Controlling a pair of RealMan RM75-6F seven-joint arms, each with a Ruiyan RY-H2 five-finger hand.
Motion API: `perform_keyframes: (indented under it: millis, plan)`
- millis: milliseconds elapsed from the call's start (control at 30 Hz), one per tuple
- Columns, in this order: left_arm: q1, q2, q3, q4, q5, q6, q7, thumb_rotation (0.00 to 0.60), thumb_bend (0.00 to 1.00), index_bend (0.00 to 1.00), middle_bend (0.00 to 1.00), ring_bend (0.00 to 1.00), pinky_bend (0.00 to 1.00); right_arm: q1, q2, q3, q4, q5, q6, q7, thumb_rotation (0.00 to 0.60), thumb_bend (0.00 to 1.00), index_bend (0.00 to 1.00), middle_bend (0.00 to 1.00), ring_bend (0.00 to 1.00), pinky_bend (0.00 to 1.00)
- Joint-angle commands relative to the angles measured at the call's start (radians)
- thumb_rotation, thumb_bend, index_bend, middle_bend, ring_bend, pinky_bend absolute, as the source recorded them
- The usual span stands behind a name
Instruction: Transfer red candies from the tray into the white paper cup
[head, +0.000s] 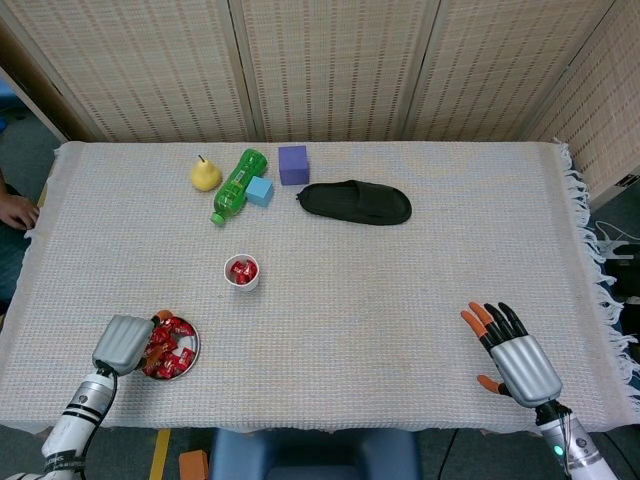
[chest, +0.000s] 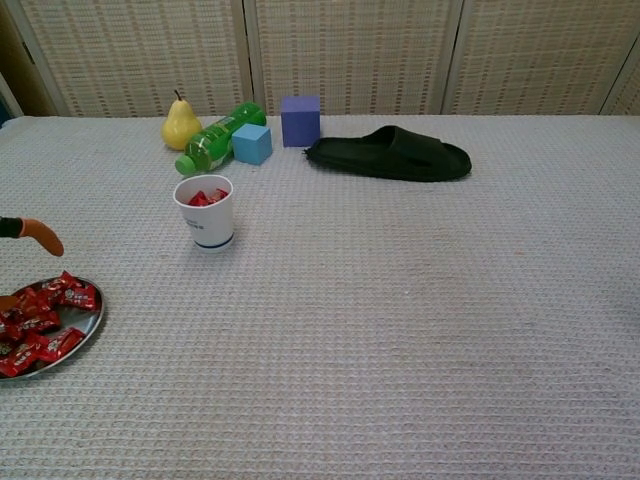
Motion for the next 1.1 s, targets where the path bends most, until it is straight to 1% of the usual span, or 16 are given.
perform_keyframes:
  millis: [33, 100, 267, 467, 800, 967, 1100]
  plan:
    - [0.018, -0.052, 0.003, 0.075, -0.008, -0.014, 0.026, 0.600, 0.36, 0.32, 0.98, 1.00, 1.00, 0.000, 0.000, 0.001, 0.001, 0.003, -0.002, 0.000, 0.600, 0.00, 0.00, 0.00, 0.00, 0.00]
    - [0.022, -0.068, 0.000, 0.094, -0.005, -0.021, 0.028, 0.600, 0.36, 0.34, 0.98, 1.00, 1.00, 0.001, -0.001, 0.001, 0.001, 0.006, -0.007, -0.002, 0.600, 0.00, 0.00, 0.00, 0.00, 0.00]
    - [0.025, -0.097, -0.015, 0.139, -0.002, -0.029, 0.041, 0.600, 0.36, 0.35, 0.98, 1.00, 1.00, 0.002, -0.001, 0.001, -0.001, 0.006, -0.008, -0.005, 0.600, 0.00, 0.00, 0.00, 0.00, 0.00]
    - [0.032, -0.107, -0.028, 0.166, -0.014, -0.047, 0.047, 0.600, 0.36, 0.37, 0.98, 1.00, 1.00, 0.000, -0.001, 0.001, -0.001, 0.007, -0.006, -0.006, 0.600, 0.00, 0.00, 0.00, 0.00, 0.00]
    - [0.043, -0.125, -0.035, 0.194, 0.011, -0.063, 0.030, 0.600, 0.36, 0.47, 0.98, 1.00, 1.00, 0.001, -0.003, 0.002, -0.002, 0.010, -0.010, -0.010, 0.600, 0.00, 0.00, 0.00, 0.00, 0.00]
    - [0.043, -0.142, -0.039, 0.217, 0.017, -0.079, 0.030, 0.600, 0.35, 0.51, 0.98, 1.00, 1.00, 0.001, -0.002, 0.003, -0.003, 0.014, -0.012, -0.013, 0.600, 0.00, 0.00, 0.00, 0.00, 0.00]
    - [0.044, -0.150, -0.044, 0.237, 0.010, -0.091, 0.041, 0.600, 0.36, 0.52, 0.98, 1.00, 1.00, 0.001, -0.001, 0.003, -0.003, 0.015, -0.013, -0.013, 0.600, 0.00, 0.00, 0.00, 0.00, 0.00]
